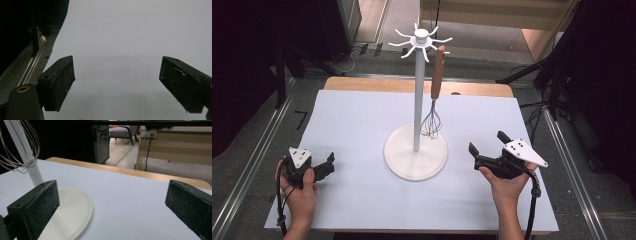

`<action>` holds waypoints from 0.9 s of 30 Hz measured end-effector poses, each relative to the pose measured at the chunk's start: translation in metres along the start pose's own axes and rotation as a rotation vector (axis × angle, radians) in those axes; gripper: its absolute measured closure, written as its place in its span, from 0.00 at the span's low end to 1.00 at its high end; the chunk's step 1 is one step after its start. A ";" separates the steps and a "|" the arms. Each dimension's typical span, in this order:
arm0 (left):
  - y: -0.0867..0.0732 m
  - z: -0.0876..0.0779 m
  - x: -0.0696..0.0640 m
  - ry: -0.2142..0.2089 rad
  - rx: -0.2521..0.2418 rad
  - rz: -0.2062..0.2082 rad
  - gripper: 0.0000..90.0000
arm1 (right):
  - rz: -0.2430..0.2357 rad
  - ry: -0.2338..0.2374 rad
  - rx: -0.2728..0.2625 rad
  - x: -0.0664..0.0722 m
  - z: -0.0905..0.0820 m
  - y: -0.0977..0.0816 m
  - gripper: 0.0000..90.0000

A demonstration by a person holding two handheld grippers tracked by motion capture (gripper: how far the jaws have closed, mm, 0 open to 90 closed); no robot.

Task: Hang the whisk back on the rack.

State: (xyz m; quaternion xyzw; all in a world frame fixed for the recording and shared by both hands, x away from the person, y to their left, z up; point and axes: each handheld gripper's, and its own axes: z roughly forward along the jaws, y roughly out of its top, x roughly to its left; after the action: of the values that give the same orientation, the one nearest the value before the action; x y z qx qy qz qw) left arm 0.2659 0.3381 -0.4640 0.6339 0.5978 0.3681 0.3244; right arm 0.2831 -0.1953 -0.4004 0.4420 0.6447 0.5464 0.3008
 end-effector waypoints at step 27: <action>0.000 0.000 0.000 0.002 0.001 0.004 0.15 | 0.048 -0.068 0.092 -0.040 -0.021 -0.057 0.00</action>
State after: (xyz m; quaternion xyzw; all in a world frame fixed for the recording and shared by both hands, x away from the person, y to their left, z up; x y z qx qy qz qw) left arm 0.2659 0.3377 -0.4640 0.6348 0.5972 0.3692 0.3227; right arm 0.2688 -0.2413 -0.4551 0.4889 0.6477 0.5081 0.2886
